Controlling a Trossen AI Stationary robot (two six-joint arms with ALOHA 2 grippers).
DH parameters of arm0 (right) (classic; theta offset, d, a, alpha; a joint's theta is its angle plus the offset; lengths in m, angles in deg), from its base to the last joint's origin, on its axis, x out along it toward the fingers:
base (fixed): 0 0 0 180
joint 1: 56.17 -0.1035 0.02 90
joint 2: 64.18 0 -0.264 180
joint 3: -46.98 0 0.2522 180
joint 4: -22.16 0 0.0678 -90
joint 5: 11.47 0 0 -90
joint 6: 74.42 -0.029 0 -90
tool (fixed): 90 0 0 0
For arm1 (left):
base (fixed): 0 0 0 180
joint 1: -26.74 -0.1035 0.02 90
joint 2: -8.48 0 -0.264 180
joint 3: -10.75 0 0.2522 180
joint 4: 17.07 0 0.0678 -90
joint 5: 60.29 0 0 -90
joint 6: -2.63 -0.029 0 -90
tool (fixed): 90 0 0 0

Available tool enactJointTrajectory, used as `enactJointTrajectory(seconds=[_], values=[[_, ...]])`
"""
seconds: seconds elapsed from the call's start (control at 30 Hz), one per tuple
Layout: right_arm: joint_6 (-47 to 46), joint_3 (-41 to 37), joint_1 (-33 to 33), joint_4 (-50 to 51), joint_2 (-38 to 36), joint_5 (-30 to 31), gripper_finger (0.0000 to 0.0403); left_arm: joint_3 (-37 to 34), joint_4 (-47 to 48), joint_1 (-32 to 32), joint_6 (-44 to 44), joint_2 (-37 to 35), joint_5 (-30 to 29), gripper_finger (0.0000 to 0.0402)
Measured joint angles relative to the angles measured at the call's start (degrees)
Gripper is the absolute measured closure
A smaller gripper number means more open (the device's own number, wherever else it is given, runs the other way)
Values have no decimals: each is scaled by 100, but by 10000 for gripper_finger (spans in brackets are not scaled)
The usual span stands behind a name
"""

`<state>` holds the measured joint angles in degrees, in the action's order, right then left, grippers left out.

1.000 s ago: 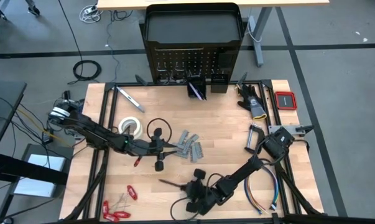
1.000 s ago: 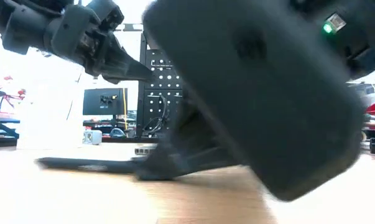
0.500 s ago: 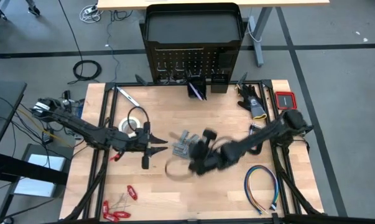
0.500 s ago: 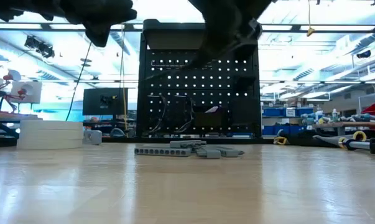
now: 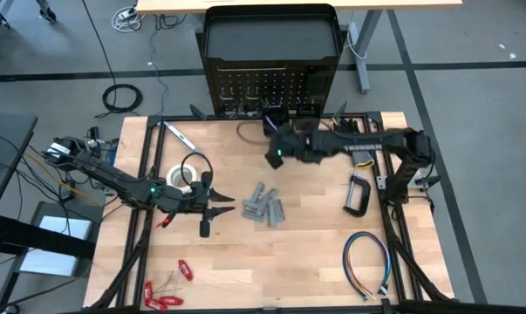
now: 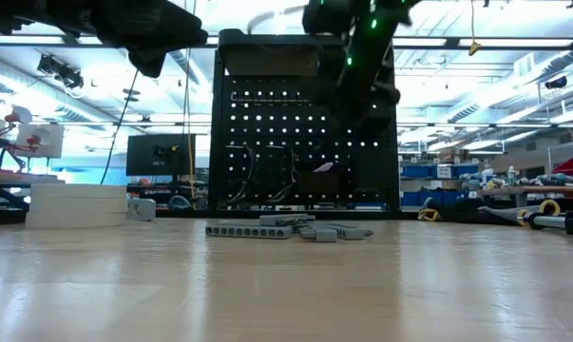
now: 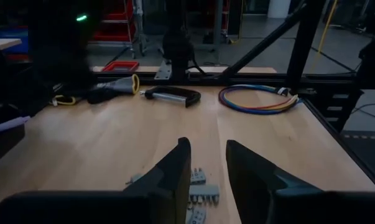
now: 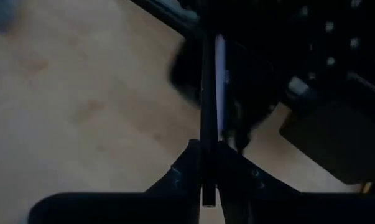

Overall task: Hang tools onto peg board
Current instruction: Put the black pen into the left black bin on the peg board, then put the black clamp onto the peg board

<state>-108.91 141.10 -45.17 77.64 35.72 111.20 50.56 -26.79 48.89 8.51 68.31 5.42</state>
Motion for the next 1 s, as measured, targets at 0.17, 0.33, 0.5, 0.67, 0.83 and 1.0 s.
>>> enactJointTrajectory(seconds=[0.17,0.33,0.5,0.67,0.83,1.0], values=[[44,2,631,-328,167,-289,342,0,63,0,-34,-2,-8,294],[116,2,891,-348,220,-420,299,0,112,0,-32,-2,-24,294],[212,4,696,-315,211,-616,256,0,117,0,-32,-2,-31,294],[157,11,-65,-53,102,-678,240,0,113,0,-32,-2,-34,294],[-193,11,-1251,521,66,-660,244,0,62,0,-23,-2,-34,294],[-1443,13,-2650,1108,69,-689,244,0,-126,0,47,-2,-34,294]])
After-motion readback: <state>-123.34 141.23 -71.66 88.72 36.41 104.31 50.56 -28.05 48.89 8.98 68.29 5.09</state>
